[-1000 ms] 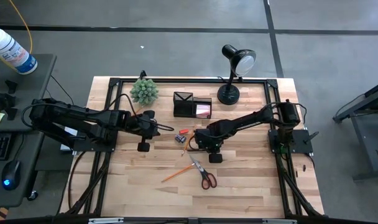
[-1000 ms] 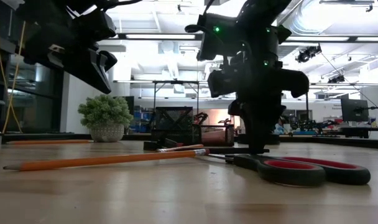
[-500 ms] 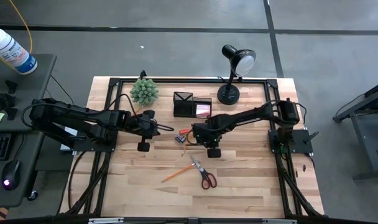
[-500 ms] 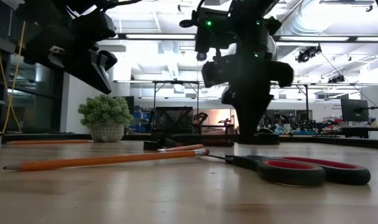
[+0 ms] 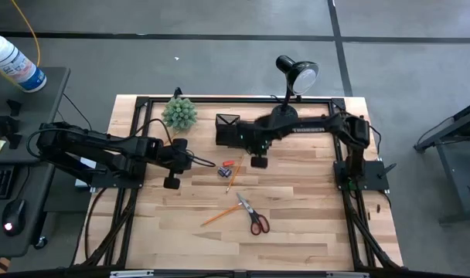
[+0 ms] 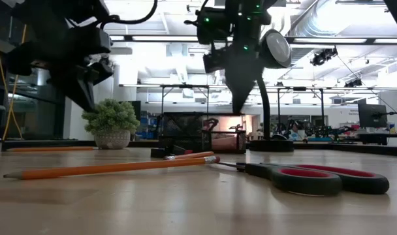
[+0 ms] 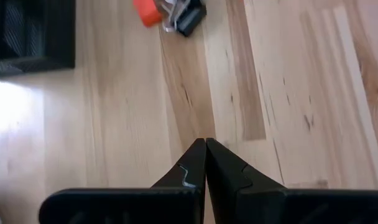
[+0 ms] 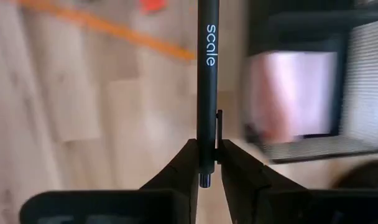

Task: Pick and place office supplies into organizer
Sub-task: Put the black pen into the desk organizer

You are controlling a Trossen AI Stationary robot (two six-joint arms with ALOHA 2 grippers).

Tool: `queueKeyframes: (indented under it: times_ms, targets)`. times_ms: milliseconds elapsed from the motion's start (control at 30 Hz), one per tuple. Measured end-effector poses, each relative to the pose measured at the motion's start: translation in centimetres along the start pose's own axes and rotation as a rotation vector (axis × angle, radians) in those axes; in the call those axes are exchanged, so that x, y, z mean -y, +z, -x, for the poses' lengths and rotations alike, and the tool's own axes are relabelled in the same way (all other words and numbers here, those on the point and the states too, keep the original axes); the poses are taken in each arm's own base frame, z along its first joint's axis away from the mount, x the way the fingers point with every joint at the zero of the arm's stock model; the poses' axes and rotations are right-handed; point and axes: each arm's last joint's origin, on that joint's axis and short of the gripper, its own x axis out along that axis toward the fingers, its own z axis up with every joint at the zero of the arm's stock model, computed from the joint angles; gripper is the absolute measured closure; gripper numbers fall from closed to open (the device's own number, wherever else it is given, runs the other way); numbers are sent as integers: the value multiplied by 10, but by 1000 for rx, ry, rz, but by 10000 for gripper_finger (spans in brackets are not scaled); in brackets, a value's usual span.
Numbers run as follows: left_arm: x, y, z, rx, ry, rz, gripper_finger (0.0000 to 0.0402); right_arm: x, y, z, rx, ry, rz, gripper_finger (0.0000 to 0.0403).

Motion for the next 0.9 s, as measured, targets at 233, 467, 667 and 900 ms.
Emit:
queueKeyframes:
  times_ms: [233, 467, 667, 900]
  targets:
    - [0, 2, 0, 19, 3, 2, 401, 48, 17, 33, 130, -55, -97, 358]
    - [-1, 4, 0, 36, 22, 1, 401, 85, 32, 50, 342, -35, -209, 352]
    - [-1, 4, 0, 35, 25, 1, 401, 99, 49, 34, 475, 5, -250, 358]
    - [-1, 3, 0, 34, 24, 2, 401, 101, 63, -13, 461, 20, -250, 352]
